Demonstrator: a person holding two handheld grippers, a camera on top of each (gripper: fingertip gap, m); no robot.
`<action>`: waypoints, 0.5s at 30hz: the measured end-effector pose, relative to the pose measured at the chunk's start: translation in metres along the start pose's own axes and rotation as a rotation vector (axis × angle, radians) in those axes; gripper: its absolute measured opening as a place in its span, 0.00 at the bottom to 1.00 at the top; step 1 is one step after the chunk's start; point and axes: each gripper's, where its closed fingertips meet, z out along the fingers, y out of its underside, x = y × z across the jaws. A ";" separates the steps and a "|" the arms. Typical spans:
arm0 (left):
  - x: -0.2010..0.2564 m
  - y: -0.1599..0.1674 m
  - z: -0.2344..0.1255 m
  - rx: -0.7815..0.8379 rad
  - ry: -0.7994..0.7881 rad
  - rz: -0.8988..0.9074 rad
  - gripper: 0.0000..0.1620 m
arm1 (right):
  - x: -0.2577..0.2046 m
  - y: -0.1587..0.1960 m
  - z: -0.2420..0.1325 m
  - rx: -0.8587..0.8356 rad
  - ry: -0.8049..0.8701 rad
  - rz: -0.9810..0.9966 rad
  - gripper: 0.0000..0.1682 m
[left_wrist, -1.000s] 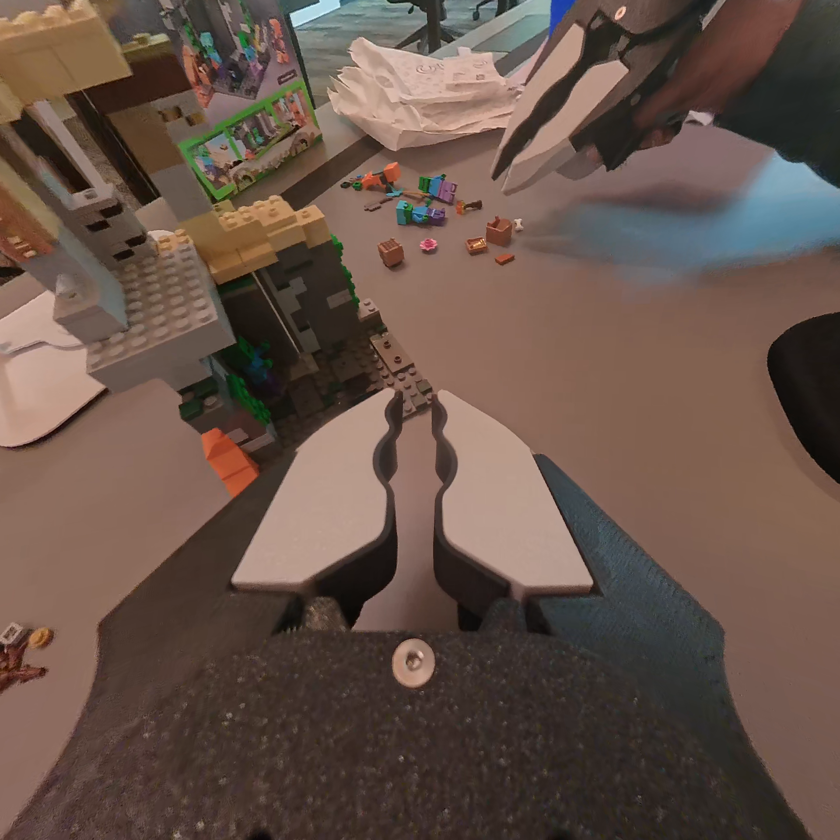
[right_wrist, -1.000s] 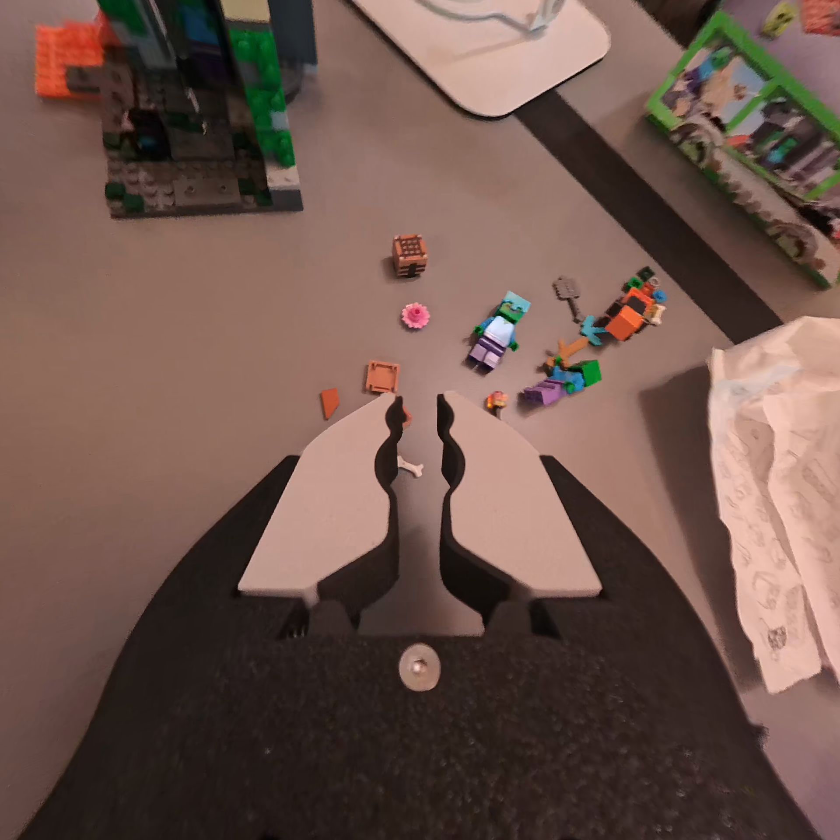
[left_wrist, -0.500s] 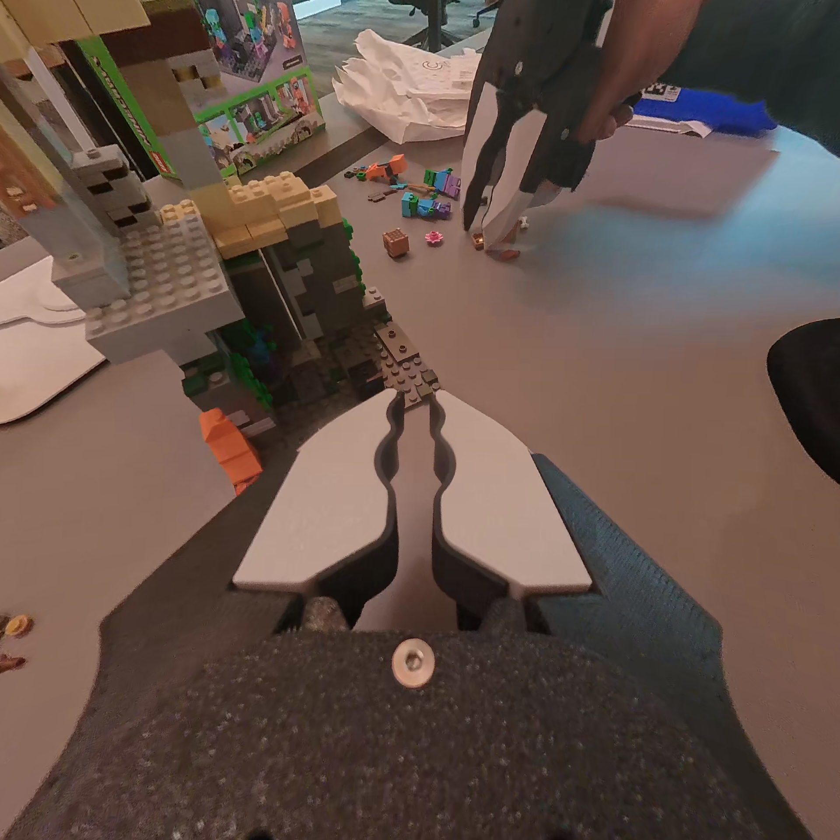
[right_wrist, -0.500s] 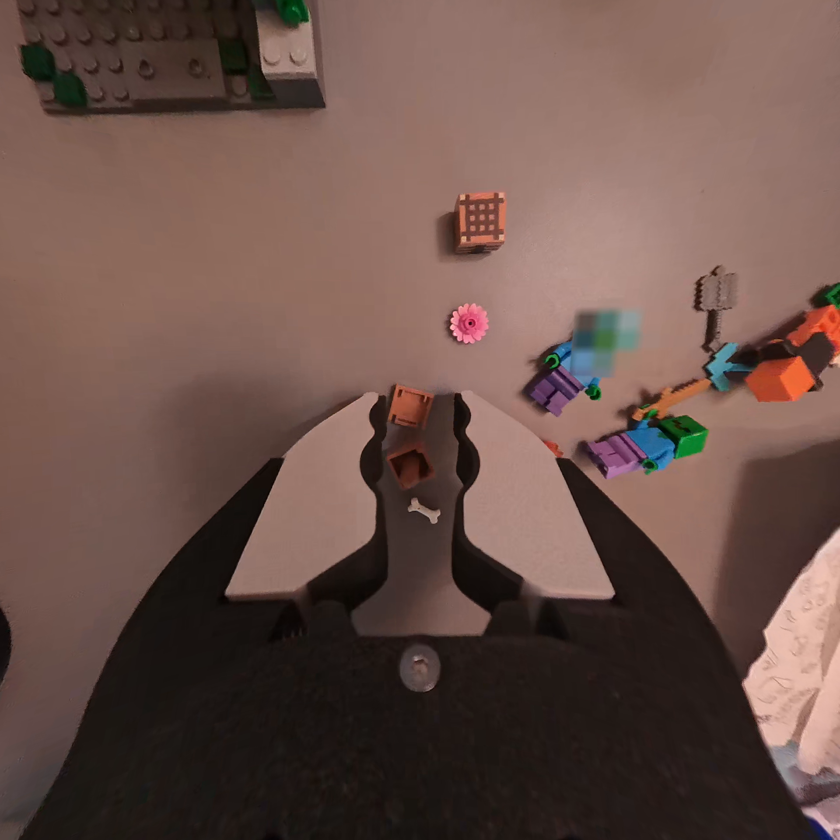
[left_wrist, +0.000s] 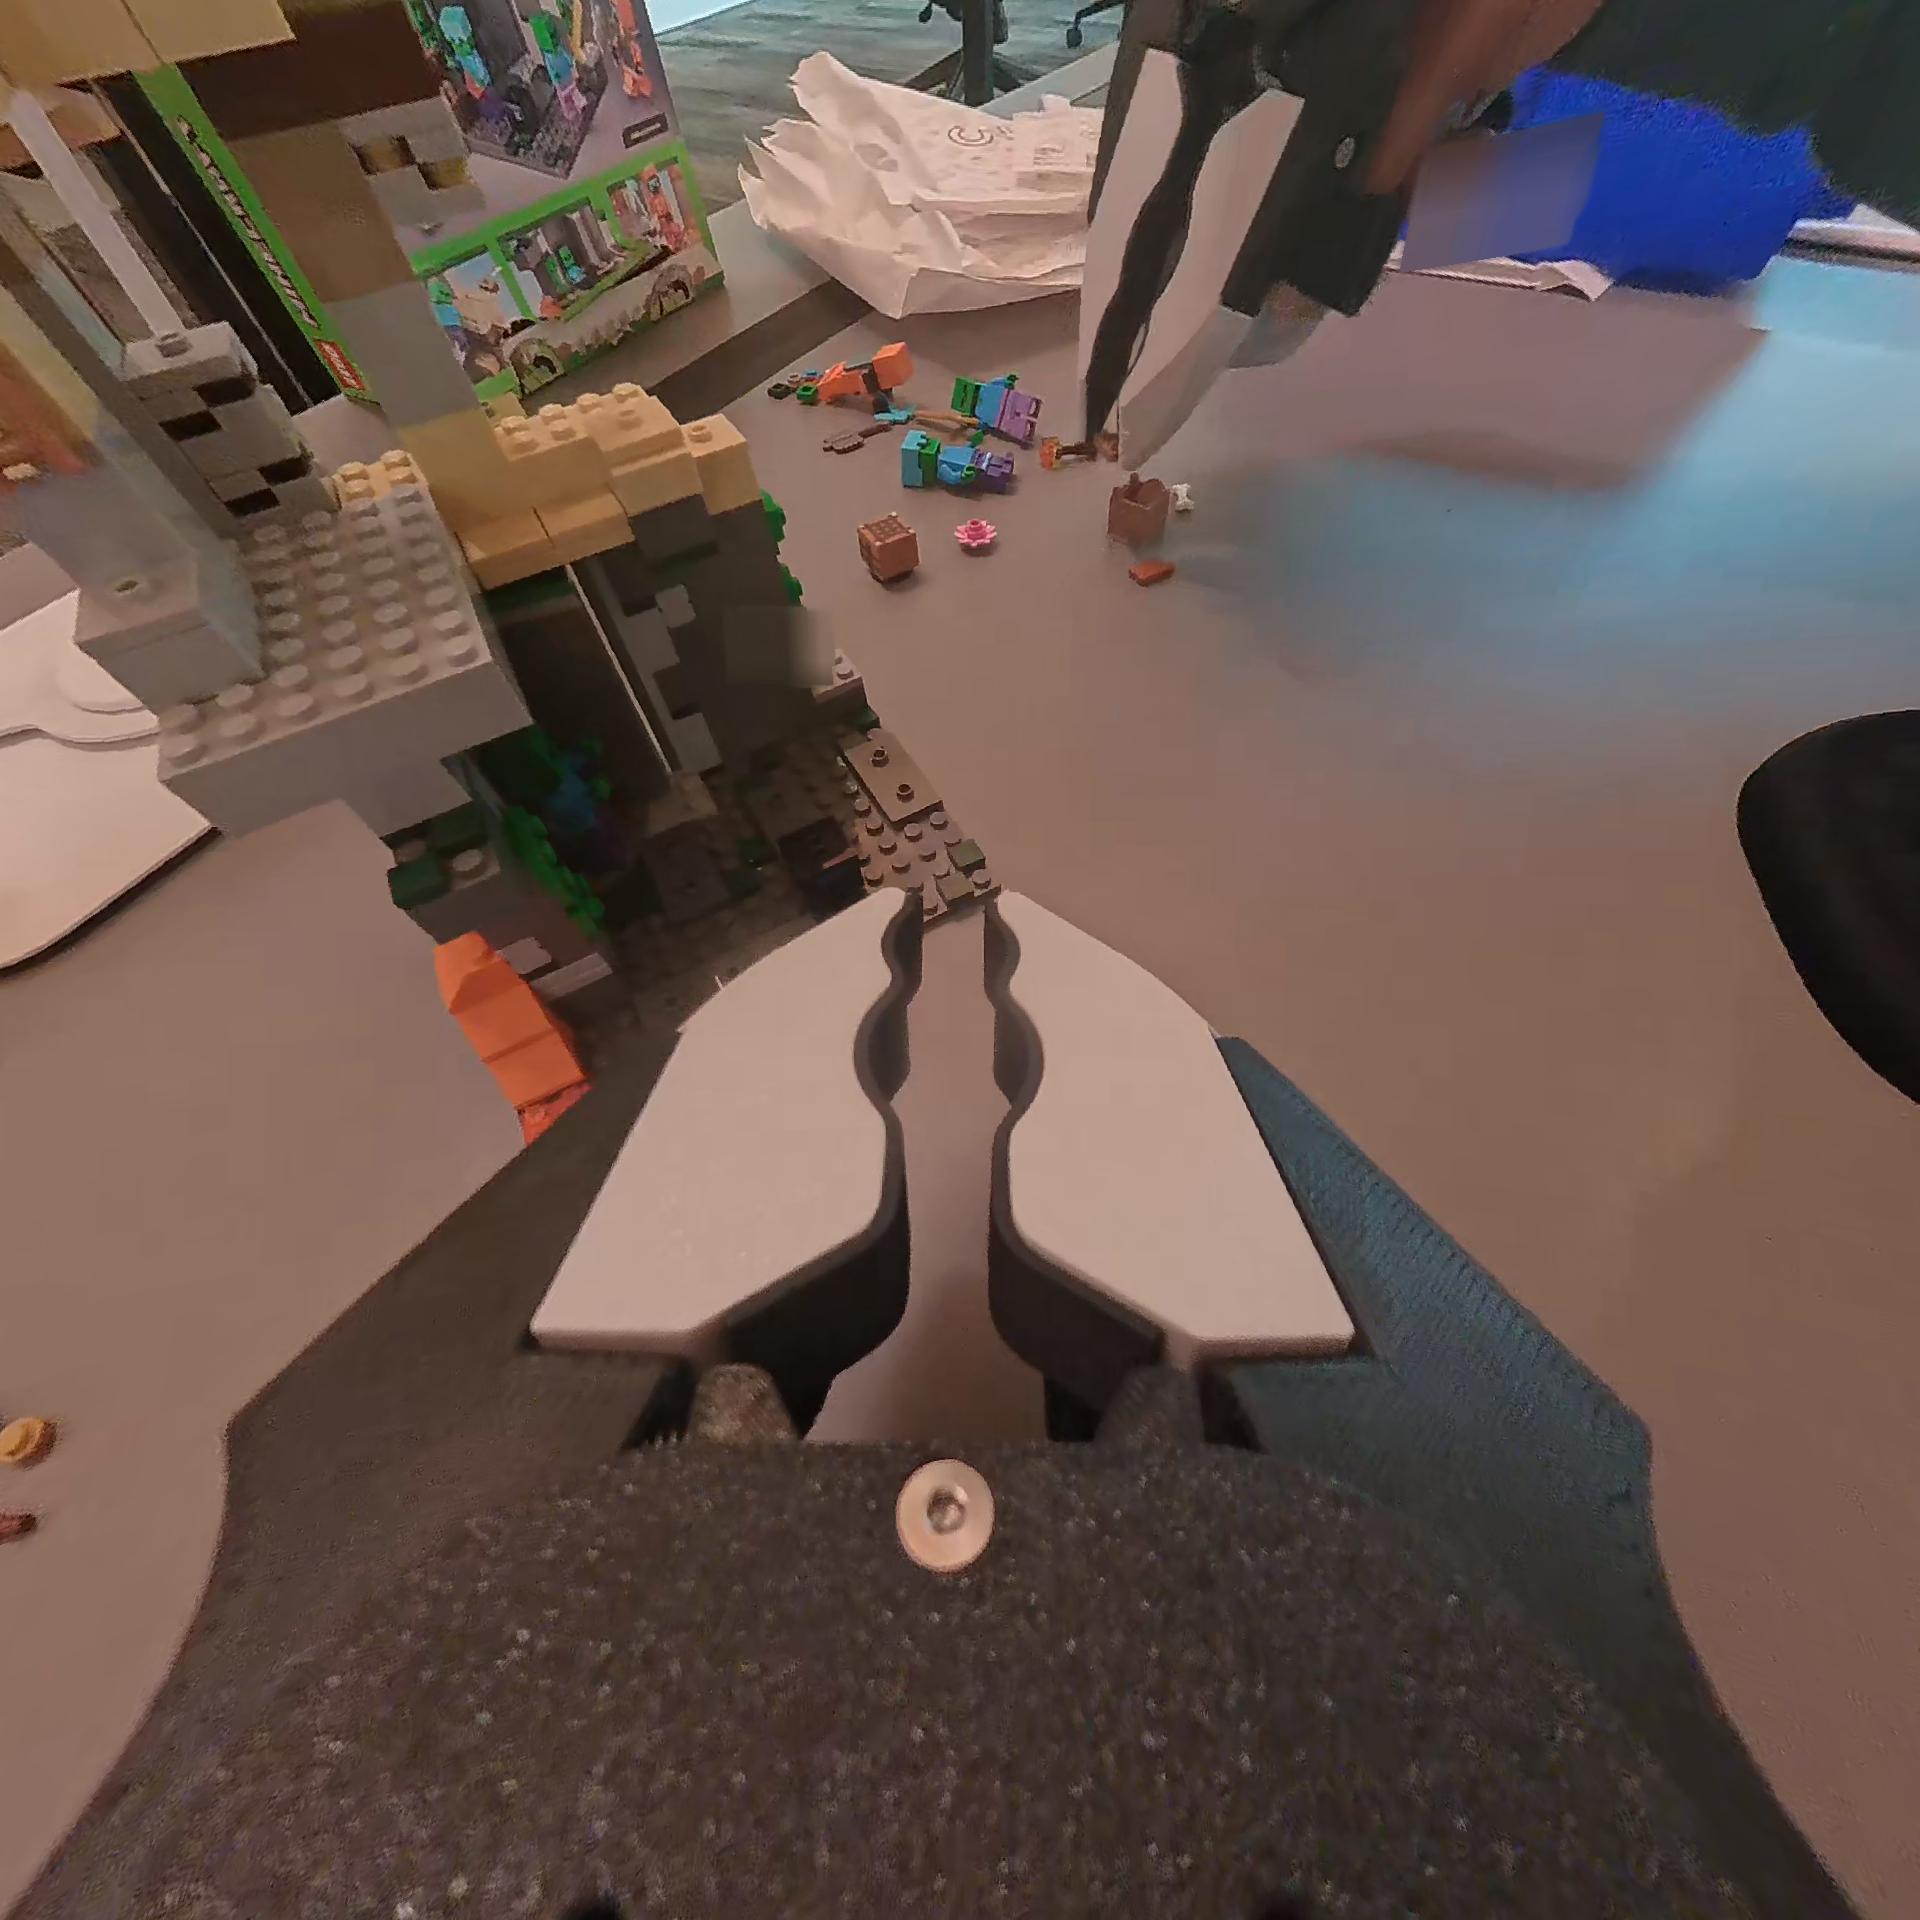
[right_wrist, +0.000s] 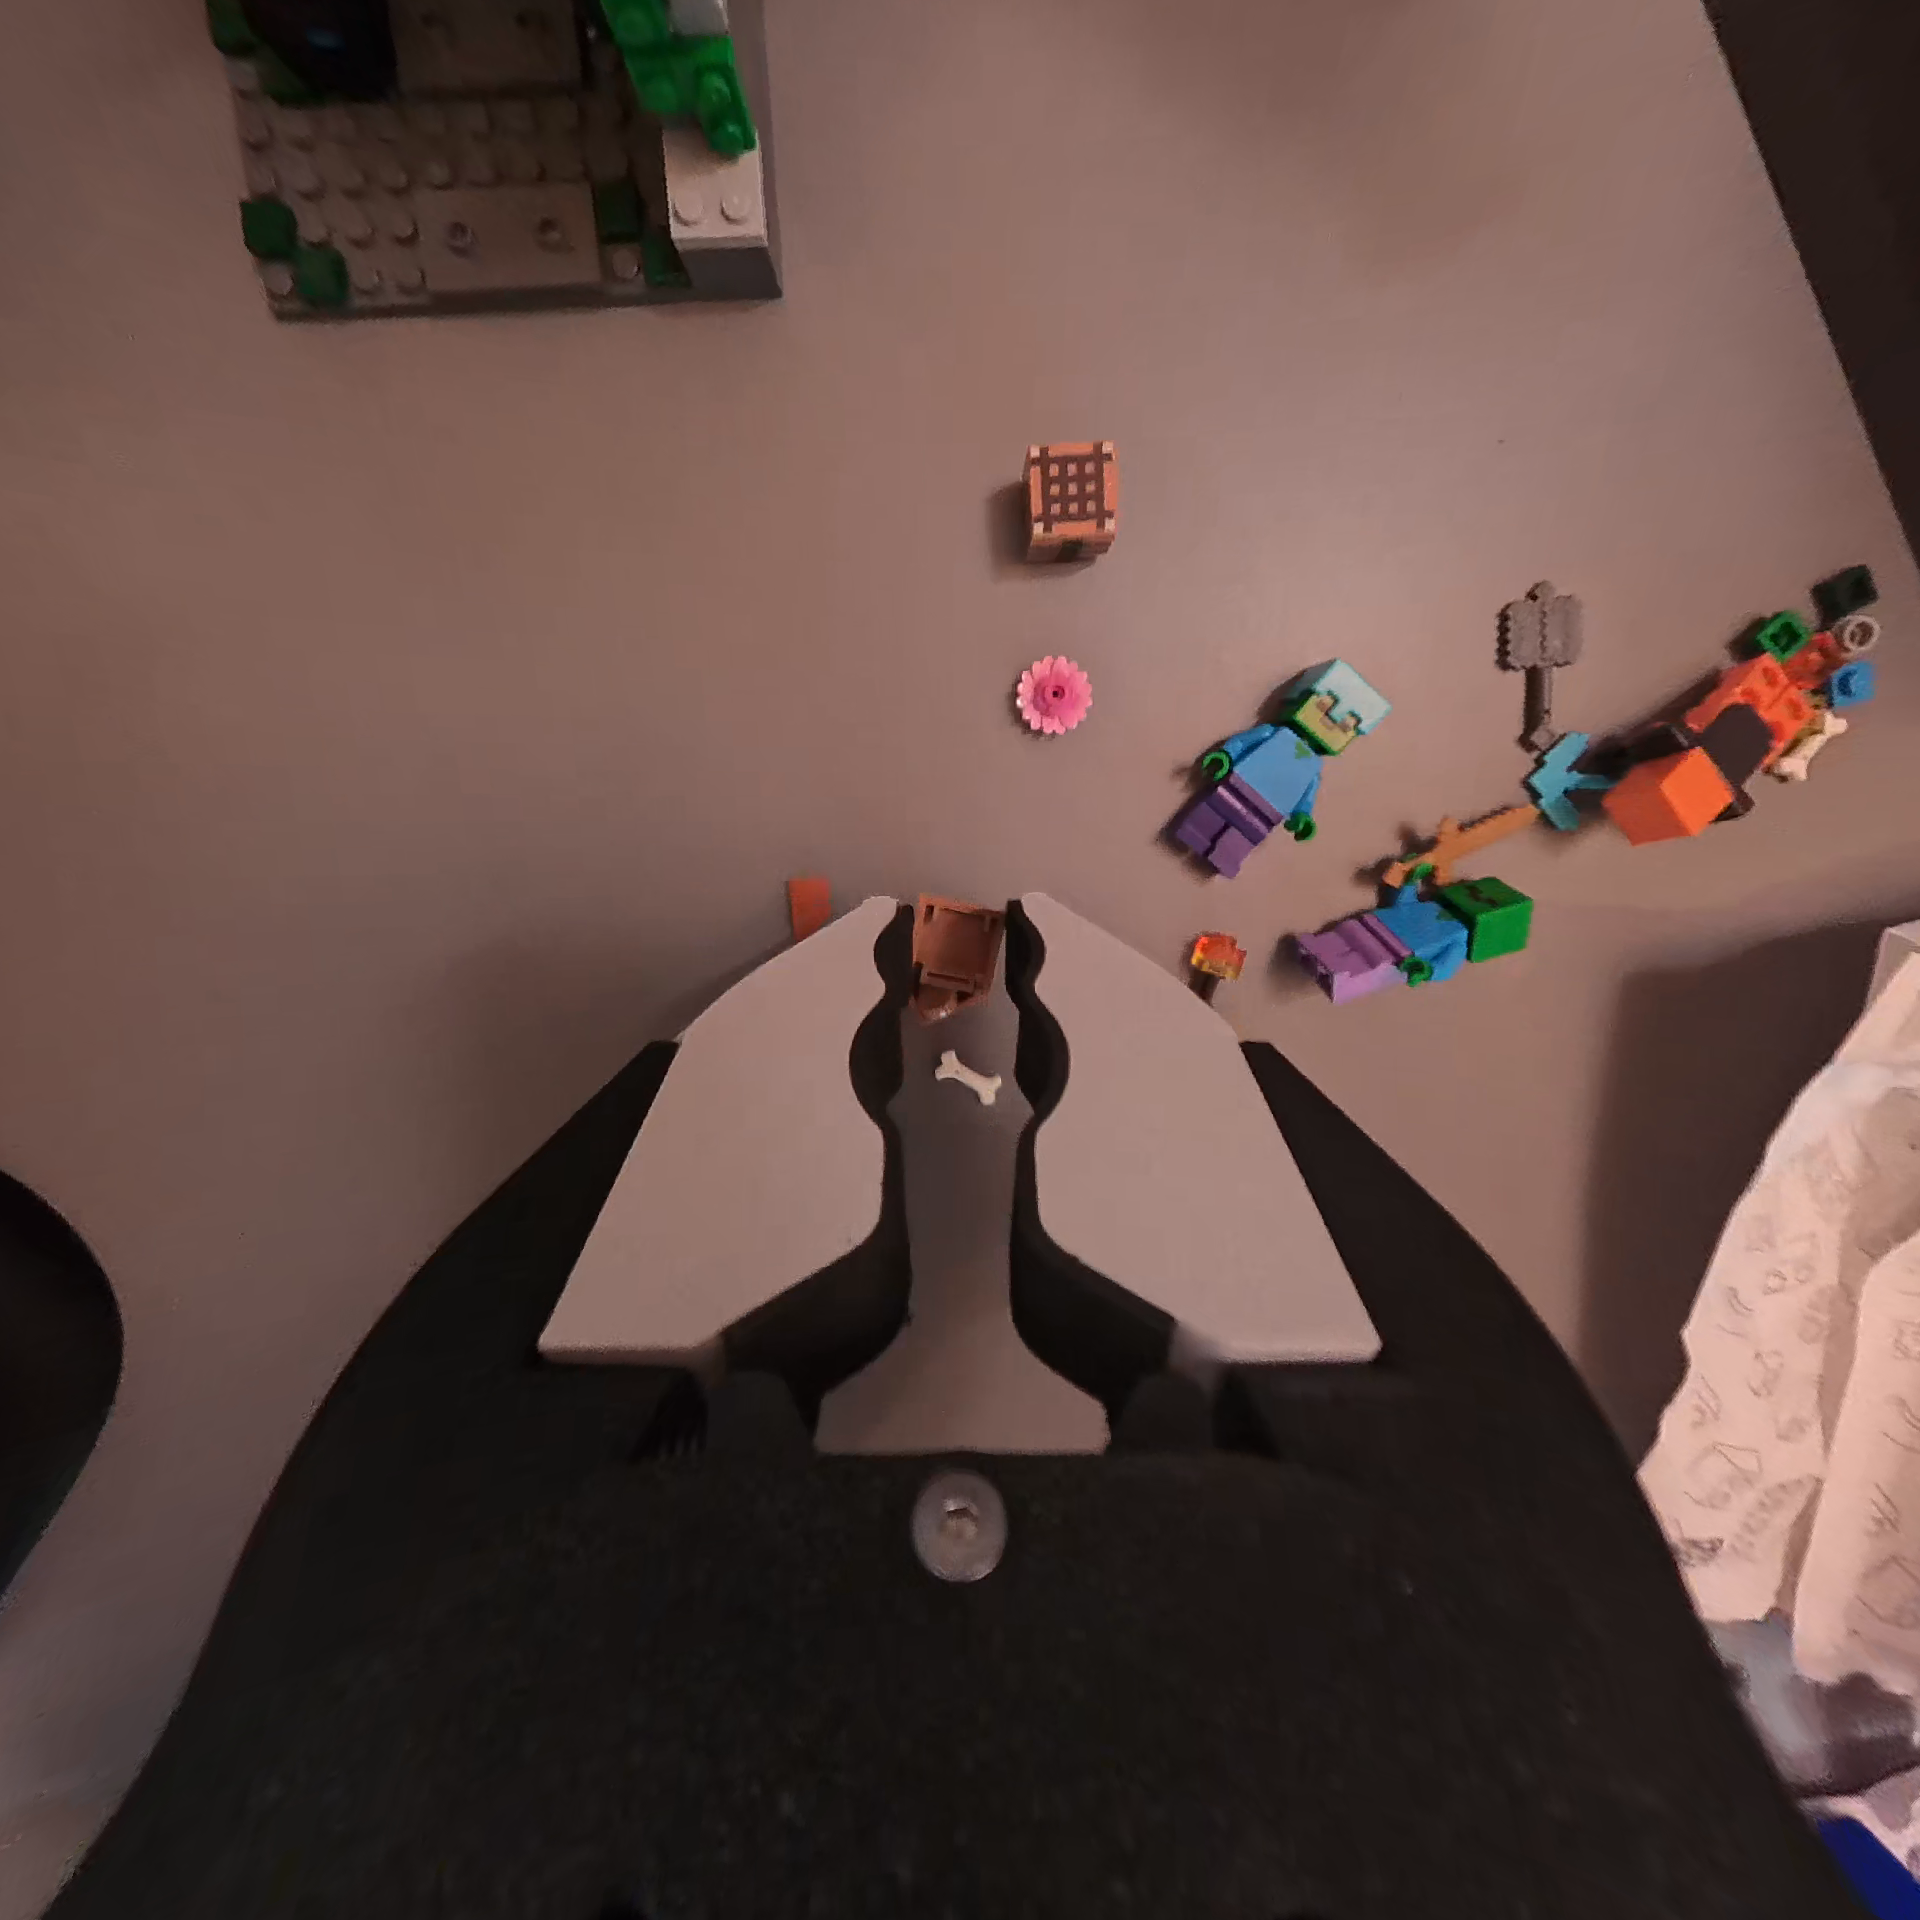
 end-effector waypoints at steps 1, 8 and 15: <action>0.001 0.000 0.000 -0.001 0.001 0.002 0.07 | -0.001 0.003 0.002 -0.008 -0.001 -0.002 0.10; 0.002 0.000 0.000 -0.003 0.005 0.005 0.07 | -0.001 0.010 0.009 -0.014 0.012 0.003 0.10; 0.002 0.002 0.001 -0.007 0.015 -0.007 0.07 | 0.001 0.012 0.007 -0.007 0.025 0.008 0.12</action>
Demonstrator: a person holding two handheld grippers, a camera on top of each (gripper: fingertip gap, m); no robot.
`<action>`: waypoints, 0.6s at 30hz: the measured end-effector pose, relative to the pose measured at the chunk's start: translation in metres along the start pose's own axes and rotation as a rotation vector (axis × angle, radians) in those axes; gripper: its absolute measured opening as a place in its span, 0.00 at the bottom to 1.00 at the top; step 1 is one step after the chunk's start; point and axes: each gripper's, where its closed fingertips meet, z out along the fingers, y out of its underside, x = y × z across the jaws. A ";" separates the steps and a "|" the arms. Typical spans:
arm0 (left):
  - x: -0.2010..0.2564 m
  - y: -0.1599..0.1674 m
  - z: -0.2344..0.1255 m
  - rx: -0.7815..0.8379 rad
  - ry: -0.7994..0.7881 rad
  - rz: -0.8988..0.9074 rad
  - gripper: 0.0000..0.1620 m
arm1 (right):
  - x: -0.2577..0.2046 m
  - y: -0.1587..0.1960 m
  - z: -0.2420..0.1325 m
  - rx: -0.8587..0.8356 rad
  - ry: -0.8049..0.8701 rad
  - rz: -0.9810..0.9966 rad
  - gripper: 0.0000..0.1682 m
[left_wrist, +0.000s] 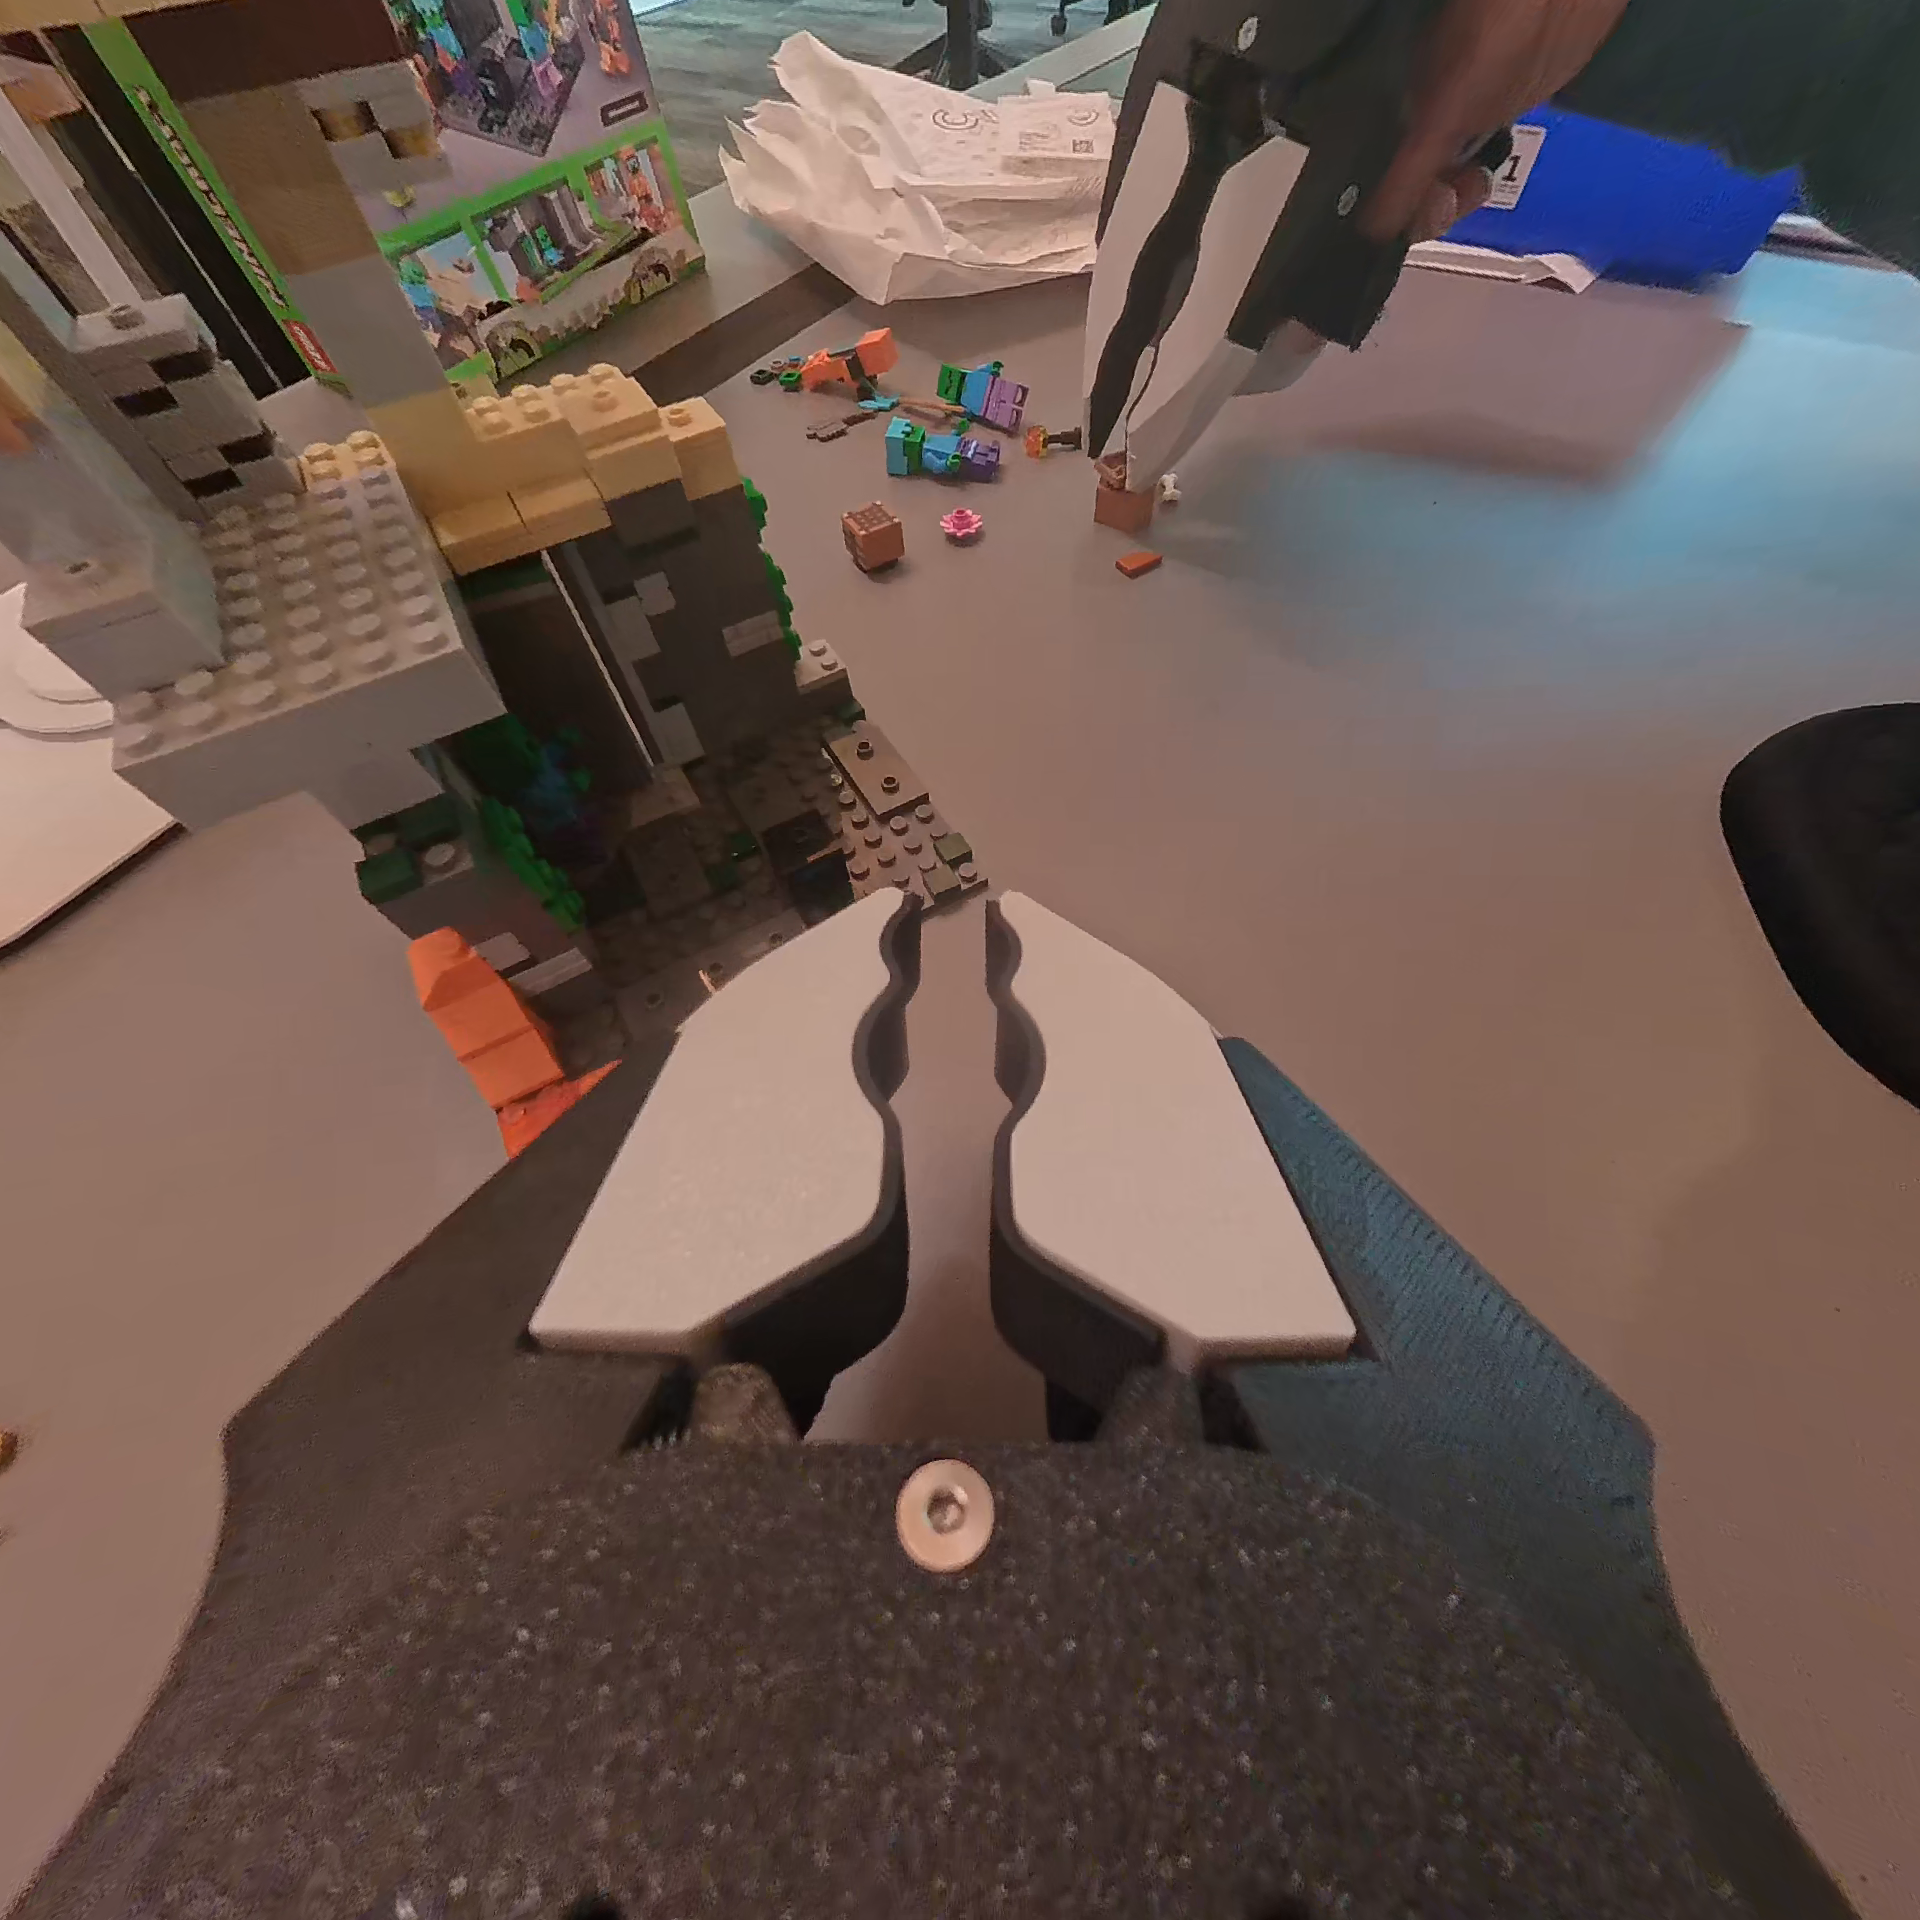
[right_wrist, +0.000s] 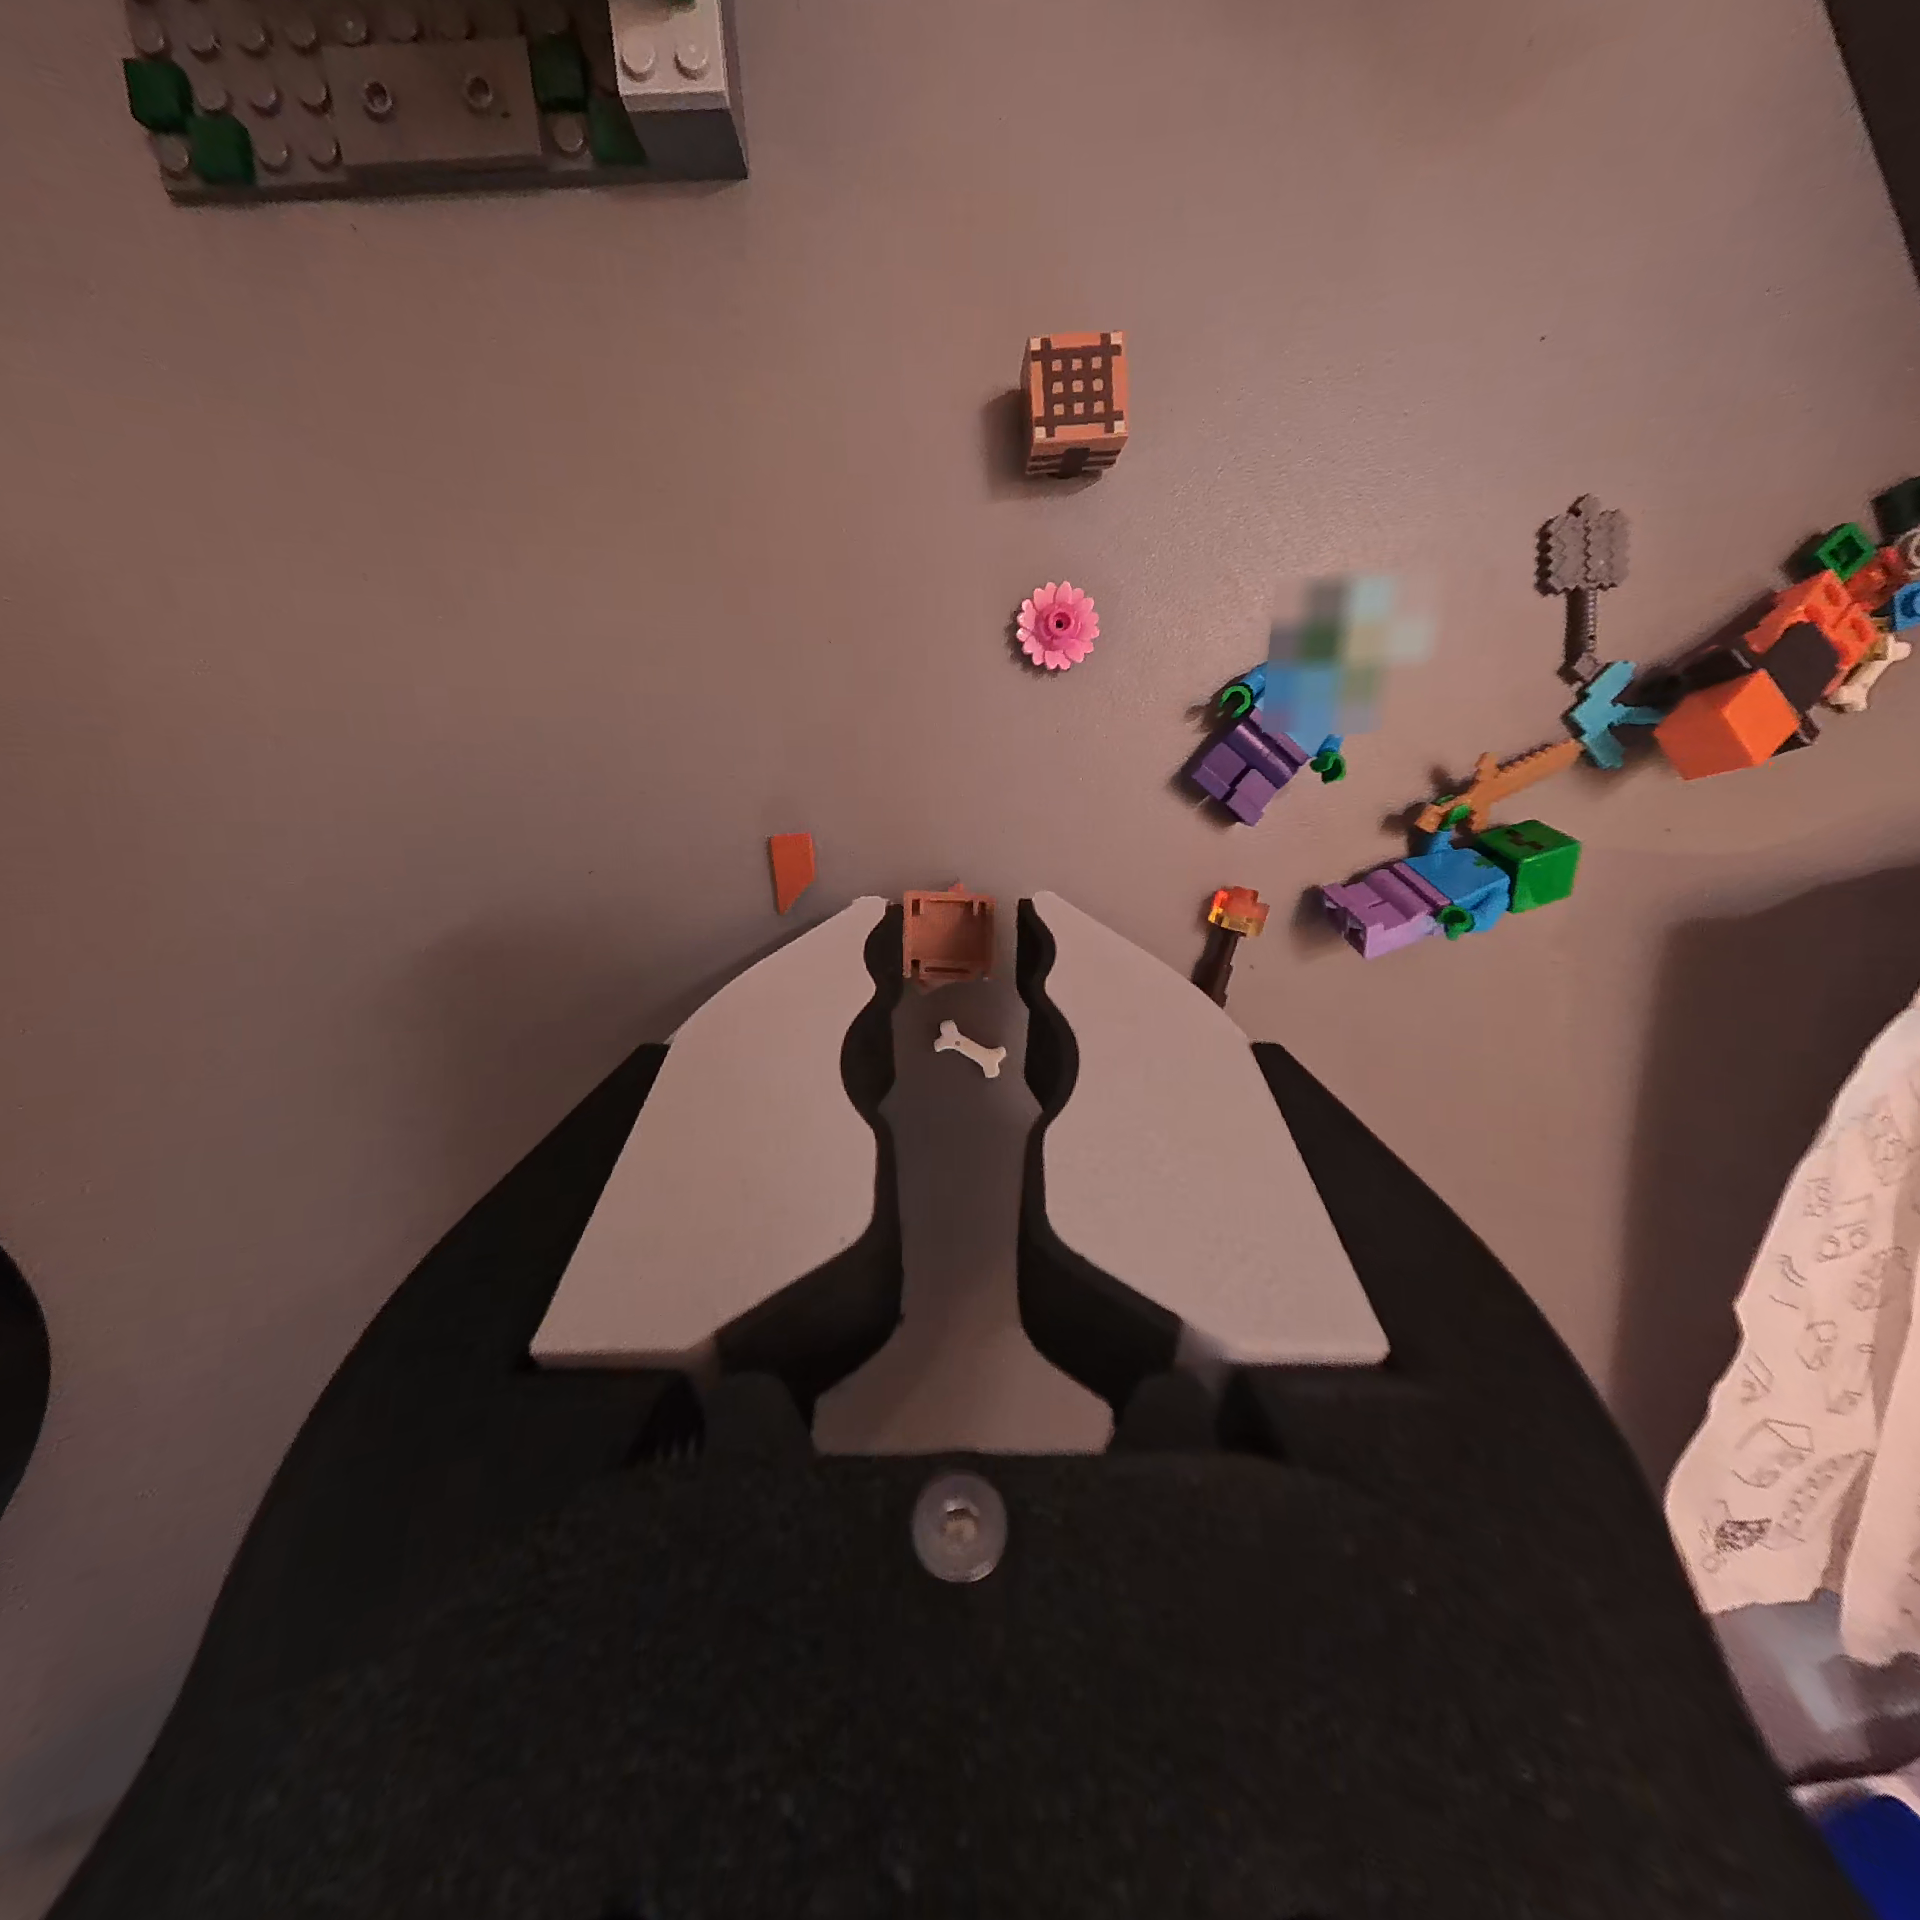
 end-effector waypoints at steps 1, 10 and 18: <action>0.000 0.000 0.000 0.000 0.000 0.001 0.07 | 0.000 0.000 -0.001 0.004 0.001 0.001 0.12; 0.001 0.000 0.000 -0.001 0.002 0.001 0.07 | 0.001 -0.002 -0.012 0.046 0.035 0.006 0.14; 0.002 -0.001 0.000 0.002 0.003 0.004 0.07 | 0.005 -0.010 -0.021 0.135 0.079 0.045 0.15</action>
